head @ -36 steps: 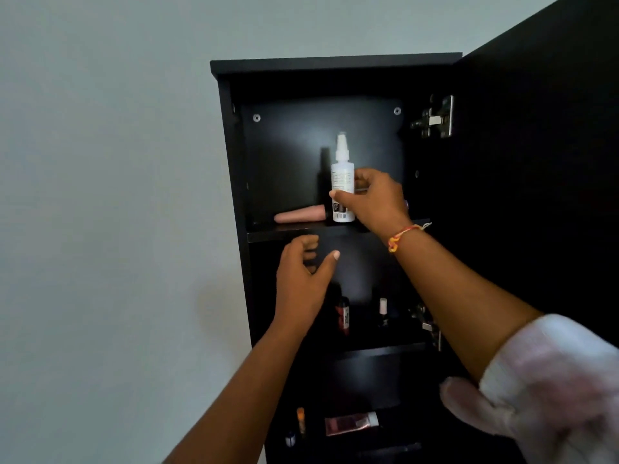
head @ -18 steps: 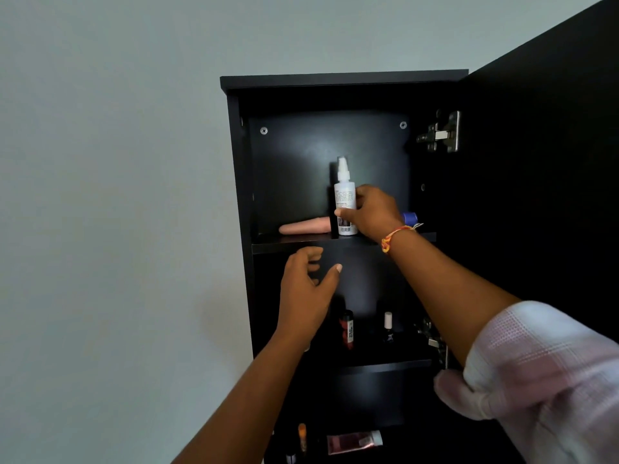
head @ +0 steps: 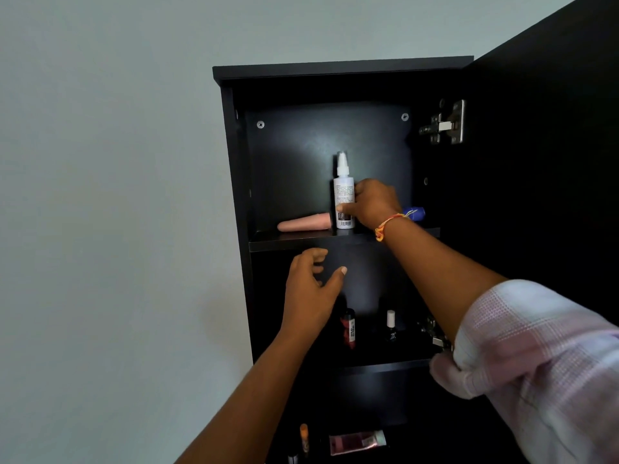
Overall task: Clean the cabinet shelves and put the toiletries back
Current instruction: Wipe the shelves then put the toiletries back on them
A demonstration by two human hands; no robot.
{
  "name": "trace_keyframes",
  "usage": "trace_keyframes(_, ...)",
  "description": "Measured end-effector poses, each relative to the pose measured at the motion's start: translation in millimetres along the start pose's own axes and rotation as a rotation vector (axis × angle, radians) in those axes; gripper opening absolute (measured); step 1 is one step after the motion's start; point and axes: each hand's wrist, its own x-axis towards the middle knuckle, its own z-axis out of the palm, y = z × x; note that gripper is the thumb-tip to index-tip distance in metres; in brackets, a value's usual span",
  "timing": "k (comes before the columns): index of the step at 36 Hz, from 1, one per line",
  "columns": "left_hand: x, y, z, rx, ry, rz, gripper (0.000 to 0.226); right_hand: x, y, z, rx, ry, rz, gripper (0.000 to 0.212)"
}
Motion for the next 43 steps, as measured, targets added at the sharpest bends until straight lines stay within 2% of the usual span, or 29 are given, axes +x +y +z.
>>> trace_keyframes(10, 2, -11, -3, 0.008, -0.018, -0.011, 0.037, 4, 6, 9, 0.026, 0.048, 0.009, 0.035)
trace_keyframes(15, 0, -16, -5, 0.005, -0.026, -0.017, 0.037, -10, 11, 14, 0.161, 0.189, 0.046, 0.044)
trace_keyframes(19, -7, -19, -6, -0.021, 0.01, 0.026, 0.029, -33, 12, 16, 0.283, 0.383, -0.021, 0.02)
trace_keyframes(22, -16, -20, -8, -0.053, 0.043, 0.046, 0.018, -64, 14, 17, 0.326, 0.434, -0.038, 0.014)
trace_keyframes(26, -36, -26, -12, -0.002, 0.041, 0.089, 0.007, -112, 18, 26, 0.329, 0.399, -0.016, 0.016)
trace_keyframes(32, -76, -50, -19, 0.029, -0.071, 0.066, 0.01, -183, 35, 54, 0.281, 0.269, -0.007, 0.026)
trace_keyframes(38, -133, -81, -23, 0.067, -0.155, -0.005, 0.013, -256, 65, 94, 0.219, 0.089, 0.131, 0.018)
trace_keyframes(43, -182, -109, -25, 0.146, -0.25, -0.072, 0.021, -322, 89, 118, 0.111, -0.074, 0.233, 0.031)
